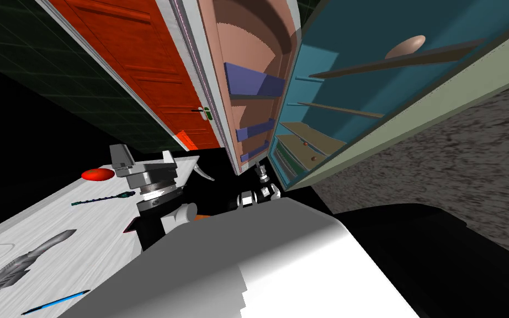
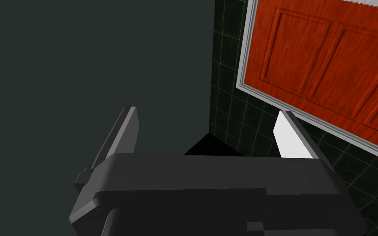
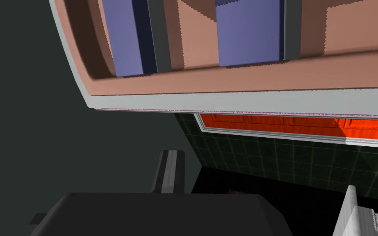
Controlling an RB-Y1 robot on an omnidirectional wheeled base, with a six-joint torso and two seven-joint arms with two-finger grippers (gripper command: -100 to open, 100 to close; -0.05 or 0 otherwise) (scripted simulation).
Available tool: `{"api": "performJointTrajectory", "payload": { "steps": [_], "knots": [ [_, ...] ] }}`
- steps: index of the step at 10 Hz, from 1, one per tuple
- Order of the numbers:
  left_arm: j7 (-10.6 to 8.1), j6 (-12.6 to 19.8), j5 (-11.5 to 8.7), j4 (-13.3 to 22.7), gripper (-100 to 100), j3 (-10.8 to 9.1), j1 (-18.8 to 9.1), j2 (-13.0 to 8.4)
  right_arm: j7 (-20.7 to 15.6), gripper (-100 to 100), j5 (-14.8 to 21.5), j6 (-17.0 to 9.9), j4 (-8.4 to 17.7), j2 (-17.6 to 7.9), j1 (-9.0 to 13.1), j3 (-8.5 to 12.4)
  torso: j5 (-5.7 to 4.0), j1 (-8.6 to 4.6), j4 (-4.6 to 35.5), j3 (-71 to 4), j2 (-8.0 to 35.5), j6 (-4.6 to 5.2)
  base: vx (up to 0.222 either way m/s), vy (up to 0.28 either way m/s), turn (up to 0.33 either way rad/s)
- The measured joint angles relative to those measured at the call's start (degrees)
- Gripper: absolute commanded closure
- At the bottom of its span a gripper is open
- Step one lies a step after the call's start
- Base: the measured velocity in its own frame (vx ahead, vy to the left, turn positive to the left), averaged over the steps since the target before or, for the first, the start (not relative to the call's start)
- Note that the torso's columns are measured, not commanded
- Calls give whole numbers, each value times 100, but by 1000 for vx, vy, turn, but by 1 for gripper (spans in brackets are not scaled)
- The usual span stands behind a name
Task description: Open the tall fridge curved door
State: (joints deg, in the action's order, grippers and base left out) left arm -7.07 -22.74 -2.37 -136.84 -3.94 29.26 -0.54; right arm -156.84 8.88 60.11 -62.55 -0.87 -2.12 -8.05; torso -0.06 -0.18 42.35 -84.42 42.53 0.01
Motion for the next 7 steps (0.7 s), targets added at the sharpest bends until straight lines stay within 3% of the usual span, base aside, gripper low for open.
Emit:
{"api": "performJointTrajectory", "payload": {
  "steps": [3,7],
  "knots": [
    [0,0,0,0,0,0,-1,0,80,-100,27,-375,-85,9,328,49,6,16,-7,-15,-26,-1,-69,-5,0],
    [0,0,0,0,0,0,-1,0,219,-100,78,-904,-371,-4,599,75,7,20,-7,-16,-26,-1,-55,-5,-28]
  ]
}}
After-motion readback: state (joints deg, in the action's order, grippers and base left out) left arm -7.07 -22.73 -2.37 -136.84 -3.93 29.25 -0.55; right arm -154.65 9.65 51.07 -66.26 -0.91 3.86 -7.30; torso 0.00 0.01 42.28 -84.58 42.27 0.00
